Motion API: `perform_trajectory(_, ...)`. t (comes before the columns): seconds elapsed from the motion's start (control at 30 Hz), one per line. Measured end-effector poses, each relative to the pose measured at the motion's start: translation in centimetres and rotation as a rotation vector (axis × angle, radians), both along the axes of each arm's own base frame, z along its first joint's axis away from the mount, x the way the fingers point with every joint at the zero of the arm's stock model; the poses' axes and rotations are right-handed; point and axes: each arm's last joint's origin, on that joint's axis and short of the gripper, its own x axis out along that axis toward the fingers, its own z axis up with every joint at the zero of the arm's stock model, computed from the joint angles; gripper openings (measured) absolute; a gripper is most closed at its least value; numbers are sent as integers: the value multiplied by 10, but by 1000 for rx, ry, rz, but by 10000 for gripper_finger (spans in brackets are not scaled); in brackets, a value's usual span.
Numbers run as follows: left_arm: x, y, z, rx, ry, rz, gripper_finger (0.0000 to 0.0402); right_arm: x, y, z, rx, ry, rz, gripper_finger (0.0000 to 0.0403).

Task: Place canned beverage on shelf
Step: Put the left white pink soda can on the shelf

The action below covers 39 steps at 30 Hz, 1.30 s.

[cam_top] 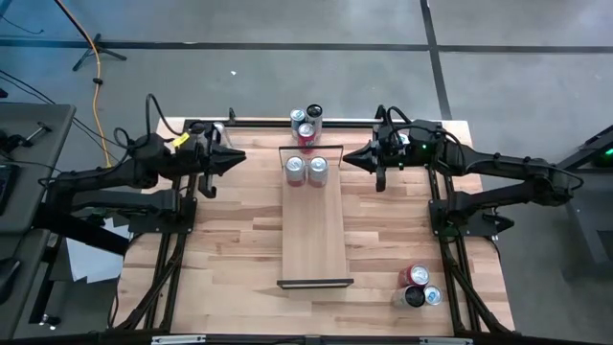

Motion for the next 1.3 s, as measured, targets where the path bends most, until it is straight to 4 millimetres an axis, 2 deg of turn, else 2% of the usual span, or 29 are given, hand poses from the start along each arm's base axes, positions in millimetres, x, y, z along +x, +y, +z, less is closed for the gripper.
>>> perform_trajectory(0.93,-1,-1,0,28,1,-10,1,0,0,-3,49,32,-8,0)
perform_trajectory(1.3,-1,0,0,1,-1,-5,1,0,0,-3,-13,33,14,0)
